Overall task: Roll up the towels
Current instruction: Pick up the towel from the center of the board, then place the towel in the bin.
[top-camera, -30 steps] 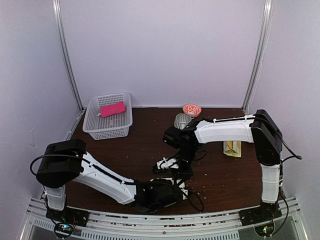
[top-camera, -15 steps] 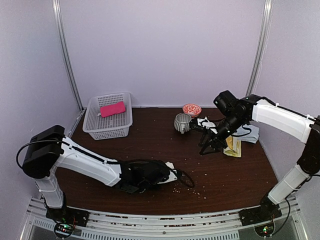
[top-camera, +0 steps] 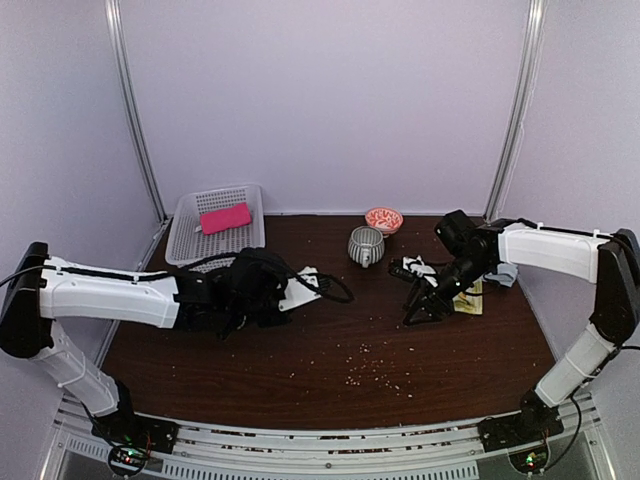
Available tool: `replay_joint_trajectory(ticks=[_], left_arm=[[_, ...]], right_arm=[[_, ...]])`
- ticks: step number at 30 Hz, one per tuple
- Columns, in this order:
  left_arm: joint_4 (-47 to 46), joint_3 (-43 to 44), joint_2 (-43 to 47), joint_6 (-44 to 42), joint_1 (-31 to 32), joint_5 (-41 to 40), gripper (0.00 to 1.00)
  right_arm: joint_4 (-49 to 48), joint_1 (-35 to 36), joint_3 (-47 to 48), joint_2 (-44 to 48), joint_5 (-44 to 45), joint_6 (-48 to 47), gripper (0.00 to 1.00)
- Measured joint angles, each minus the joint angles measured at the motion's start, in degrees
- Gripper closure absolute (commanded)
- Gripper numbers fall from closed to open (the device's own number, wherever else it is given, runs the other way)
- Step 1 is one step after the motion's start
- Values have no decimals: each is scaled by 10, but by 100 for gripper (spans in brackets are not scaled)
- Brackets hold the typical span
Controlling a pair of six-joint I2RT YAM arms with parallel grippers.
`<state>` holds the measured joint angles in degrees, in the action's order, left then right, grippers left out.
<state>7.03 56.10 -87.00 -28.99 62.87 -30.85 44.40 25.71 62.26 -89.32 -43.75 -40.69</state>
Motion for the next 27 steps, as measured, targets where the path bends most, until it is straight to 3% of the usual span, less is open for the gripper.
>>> replay_joint_trajectory(ticks=[8,14,19,27], left_arm=[[-31,-3,76,-116,-144,6,100],[-74,0,80,-193,-290,66,100],[-72,63,0,-226,-382,113,100],[-61,189,-148,-247,-448,205,100]], right_arm=[[-4,-1,-5,3,-4,-1,53],[-4,-1,-12,10,-7,-1,53],[-5,-2,-12,10,-11,-1,53],[-4,-3,-12,9,-13,-5,53]])
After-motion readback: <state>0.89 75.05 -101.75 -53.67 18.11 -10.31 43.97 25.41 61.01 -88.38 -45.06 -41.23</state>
